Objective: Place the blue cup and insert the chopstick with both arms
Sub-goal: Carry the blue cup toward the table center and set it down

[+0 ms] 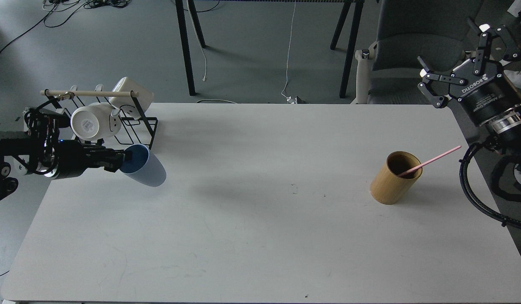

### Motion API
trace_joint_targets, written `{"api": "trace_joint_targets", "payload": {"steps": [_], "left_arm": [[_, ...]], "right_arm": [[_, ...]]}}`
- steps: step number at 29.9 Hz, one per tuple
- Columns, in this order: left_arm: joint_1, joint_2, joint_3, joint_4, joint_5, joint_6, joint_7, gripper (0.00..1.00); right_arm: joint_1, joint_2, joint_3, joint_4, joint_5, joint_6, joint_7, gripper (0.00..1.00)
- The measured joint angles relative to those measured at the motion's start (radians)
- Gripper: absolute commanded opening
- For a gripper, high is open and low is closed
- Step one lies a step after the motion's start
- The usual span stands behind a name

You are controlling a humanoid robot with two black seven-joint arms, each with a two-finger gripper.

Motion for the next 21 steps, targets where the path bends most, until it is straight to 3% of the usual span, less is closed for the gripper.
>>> {"api": "trace_joint_targets", "payload": {"steps": [3,7,14,21], "left_arm": [[-0.071,-0.133,0.008,0.034,0.0,-0.066,0.0,0.04],[-0.158,-0.389,0.03,0.179,0.009,-0.117,0.0,0.04],[-0.302,-0.745,0.271,0.458,0.004,-0.118,0.0,0.04],[-0.335,-0.811,0.328,0.516,0.006,-0.118,0.0,0.05]], "right_arm": [[0.0,0.015,0.049,-0.035,0.002,0.0,0.0,0.99],[0.0,0.043,0.089,-0.084,0.003,0.0,0.0,0.99],[0.001,0.05,0.1,-0.101,0.003,0.0,0.0,0.99],[-0.014,0.046,0.101,-0.102,0.004,0.0,0.0,0.99]]}}
